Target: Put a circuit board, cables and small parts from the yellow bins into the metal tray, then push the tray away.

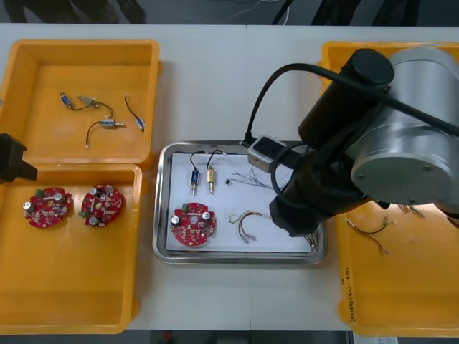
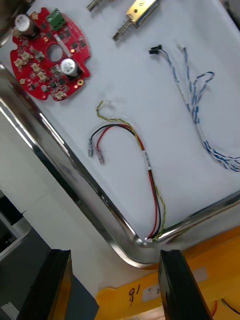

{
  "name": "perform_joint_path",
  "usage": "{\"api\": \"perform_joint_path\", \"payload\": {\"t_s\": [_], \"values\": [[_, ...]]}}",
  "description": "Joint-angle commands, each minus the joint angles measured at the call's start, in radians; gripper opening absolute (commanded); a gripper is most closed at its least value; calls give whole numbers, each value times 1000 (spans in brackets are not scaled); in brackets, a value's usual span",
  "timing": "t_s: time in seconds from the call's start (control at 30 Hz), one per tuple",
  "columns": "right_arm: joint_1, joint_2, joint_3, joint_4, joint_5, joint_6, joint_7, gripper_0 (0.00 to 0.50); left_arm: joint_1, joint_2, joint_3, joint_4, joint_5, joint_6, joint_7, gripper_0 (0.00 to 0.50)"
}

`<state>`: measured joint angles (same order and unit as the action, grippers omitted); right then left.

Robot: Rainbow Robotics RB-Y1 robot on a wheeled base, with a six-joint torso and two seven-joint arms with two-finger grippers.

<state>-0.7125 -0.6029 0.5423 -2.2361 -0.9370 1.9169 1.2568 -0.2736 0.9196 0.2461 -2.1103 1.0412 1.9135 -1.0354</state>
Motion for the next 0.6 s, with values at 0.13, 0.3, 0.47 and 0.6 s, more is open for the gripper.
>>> {"api": "perform_joint_path", "payload": {"t_s": [0.13,0.3,0.47,0.6], "values": [[-71,57,160,-7,49,-53,-28,500,14,51,30,-31,7,6,-63,500],[-94,61,274,-5,98,-111,1,500,14,51,30,-31,7,6,-63,500],[-107,72,329,-4,150,-124,84,500,14,51,30,-31,7,6,-63,500],[-107,80,347,27,155,-136,167,500,14,51,30,-31,7,6,-63,500]]}}
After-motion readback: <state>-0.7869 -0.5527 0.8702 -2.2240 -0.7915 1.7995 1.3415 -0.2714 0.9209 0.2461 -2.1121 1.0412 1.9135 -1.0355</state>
